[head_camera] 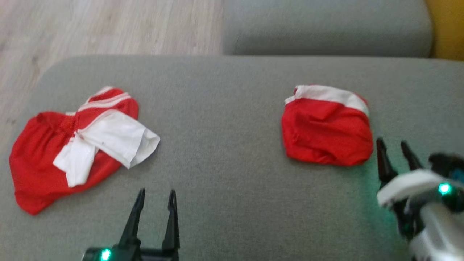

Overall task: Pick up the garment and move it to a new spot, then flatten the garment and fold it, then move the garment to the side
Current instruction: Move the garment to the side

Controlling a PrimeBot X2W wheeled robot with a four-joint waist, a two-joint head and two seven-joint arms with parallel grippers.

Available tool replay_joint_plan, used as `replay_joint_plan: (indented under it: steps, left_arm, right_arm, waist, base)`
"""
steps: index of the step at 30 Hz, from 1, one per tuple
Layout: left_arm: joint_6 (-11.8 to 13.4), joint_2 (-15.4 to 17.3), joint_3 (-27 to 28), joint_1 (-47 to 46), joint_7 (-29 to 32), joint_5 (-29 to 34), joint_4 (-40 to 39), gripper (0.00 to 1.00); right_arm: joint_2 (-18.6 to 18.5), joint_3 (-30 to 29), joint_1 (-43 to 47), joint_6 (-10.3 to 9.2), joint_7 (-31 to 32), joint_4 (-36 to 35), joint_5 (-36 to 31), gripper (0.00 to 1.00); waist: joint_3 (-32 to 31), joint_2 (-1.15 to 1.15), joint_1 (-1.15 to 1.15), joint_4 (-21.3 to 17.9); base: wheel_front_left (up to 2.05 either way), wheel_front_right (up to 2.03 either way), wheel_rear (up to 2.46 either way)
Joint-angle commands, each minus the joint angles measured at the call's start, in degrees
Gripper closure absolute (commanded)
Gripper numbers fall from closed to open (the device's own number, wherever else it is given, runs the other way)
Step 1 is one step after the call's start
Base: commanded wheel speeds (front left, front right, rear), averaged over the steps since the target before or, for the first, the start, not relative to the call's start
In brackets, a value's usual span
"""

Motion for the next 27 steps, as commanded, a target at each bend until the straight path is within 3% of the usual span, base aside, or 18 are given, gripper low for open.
replay_joint_plan:
  steps: [1, 7, 8, 10, 11, 14, 18, 27]
  left_arm:
    - [0.08, -0.15, 1.24, -3.08, -0.28, 0.58, -2.05, 0.0]
    - [0.53, -0.15, -0.56, -6.41, -0.28, -0.27, -2.89, 0.0]
    - [0.64, -0.15, -0.84, -6.78, -0.28, -0.52, -2.86, 0.0]
    - [0.91, -0.15, -1.2, -7.35, -0.28, -1.07, -2.64, 0.0]
    - [1.06, -0.15, -1.29, -7.52, -0.28, -1.21, -2.53, 0.0]
    - [1.67, -0.15, -1.29, -7.93, -0.28, -1.54, -2.57, 0.0]
    - [1.86, -0.15, -1.01, -8.54, -0.28, -1.48, -2.9, 0.0]
    - [-0.06, -0.14, 1.8, -12.11, -0.28, 1.21, -4.39, 0.0]
  right_arm:
    - [-1.29, 1.11, -2.62, -0.04, 0.4, -0.92, 0.35, 0.0]
    - [-3.33, 2.49, -11.75, -0.04, 6.69, 7.68, 3.69, 0.0]
    - [-3.36, 3.33, -12.56, -0.04, 7.86, 8.84, 4.35, 0.18]
    - [-3.02, 5.06, -13.67, -0.04, 10.06, 10.47, 6.33, 0.94]
    - [-2.85, 5.9, -14.04, -0.04, 10.8, 10.98, 7.32, 1.0]
    - [-3.25, 8.1, -14.92, -0.04, 10.68, 10.99, 9.34, 1.0]
    - [-7.16, 10.8, -15.91, -0.04, 9.07, 10.4, 8.43, 1.0]
    - [-23.36, 14.43, -18.26, -0.04, 15.15, 5.54, 6.96, 1.0]
  waist:
    - [2.61, 0.0, -0.01, 1.2]
    - [7.56, 0.0, -0.01, 2.76]
    - [8.04, 0.0, -0.01, 2.92]
    - [8.75, 0.0, -0.01, 3.06]
    - [9.01, 0.0, -0.01, 3.01]
    - [9.82, 0.0, -0.01, 2.31]
    - [11.29, 0.0, -0.01, -0.22]
    - [19.6, 0.0, -0.01, -8.54]
  base:
    - [0.0, 0.0, 0.0]
    - [0.0, 0.0, 0.0]
    - [0.0, 0.0, 0.0]
    - [0.0, 0.0, 0.0]
    - [0.0, 0.0, 0.0]
    - [0.0, 0.0, 0.0]
    - [0.0, 0.0, 0.0]
    - [0.0, 0.0, 0.0]
